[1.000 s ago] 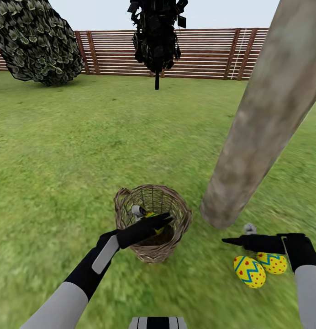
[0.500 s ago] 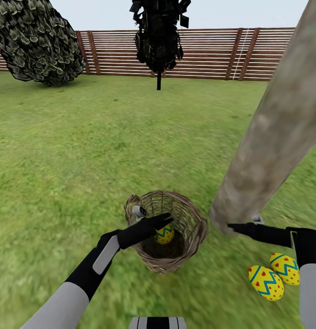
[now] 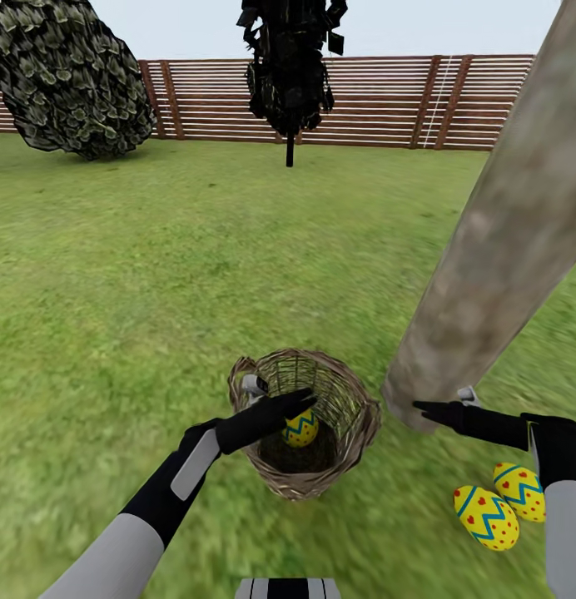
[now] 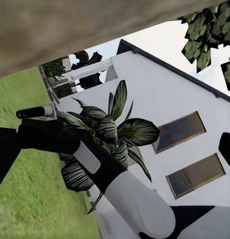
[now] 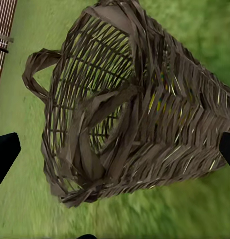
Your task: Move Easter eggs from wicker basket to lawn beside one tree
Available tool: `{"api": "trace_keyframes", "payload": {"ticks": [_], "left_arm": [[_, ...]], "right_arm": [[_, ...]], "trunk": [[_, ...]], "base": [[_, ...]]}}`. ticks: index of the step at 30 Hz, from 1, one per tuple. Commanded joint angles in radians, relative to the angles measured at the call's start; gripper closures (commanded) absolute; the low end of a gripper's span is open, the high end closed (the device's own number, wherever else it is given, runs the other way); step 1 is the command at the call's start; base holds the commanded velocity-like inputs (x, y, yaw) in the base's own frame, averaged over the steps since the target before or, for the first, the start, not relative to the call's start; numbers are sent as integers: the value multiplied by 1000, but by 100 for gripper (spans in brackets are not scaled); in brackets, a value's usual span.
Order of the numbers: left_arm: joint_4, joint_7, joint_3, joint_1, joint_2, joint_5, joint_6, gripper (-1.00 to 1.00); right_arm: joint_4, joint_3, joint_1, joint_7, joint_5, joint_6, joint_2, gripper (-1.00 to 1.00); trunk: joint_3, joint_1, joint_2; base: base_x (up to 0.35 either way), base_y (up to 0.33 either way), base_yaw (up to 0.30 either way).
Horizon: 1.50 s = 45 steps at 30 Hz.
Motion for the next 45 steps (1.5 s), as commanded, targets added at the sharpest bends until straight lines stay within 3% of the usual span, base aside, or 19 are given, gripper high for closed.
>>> {"api": "trace_keyframes", "payload": {"ticks": [1,19,31,37,45], "left_arm": [[1,2,-1,-1,-2,7,8,-100],[47,3,-4,-2,-17,3,30,-100],[47,0,5,-5,-5,10,84,-100],[45,0,15,-10,16,11,140,-100],[53,-6,16,-11,19,12,140,-100]], "right_arm": [[1,-4,-1,8,13,9,2,-100],[48,-4,-1,4,23,0,-3,-100],[58,-4,-1,5,23,0,-2,-100],[63,-4,0,4,23,0,1,-100],[63,-4,0,3,23,0,3,-100]], "trunk": [[3,-1,0],[73,-9,4],[119,-14,7],[138,-37,49],[163,-68,105]], "base": [[0,0,0],[0,0,0],[-159,86,0],[-26,16,0],[-4,29,0]]}}
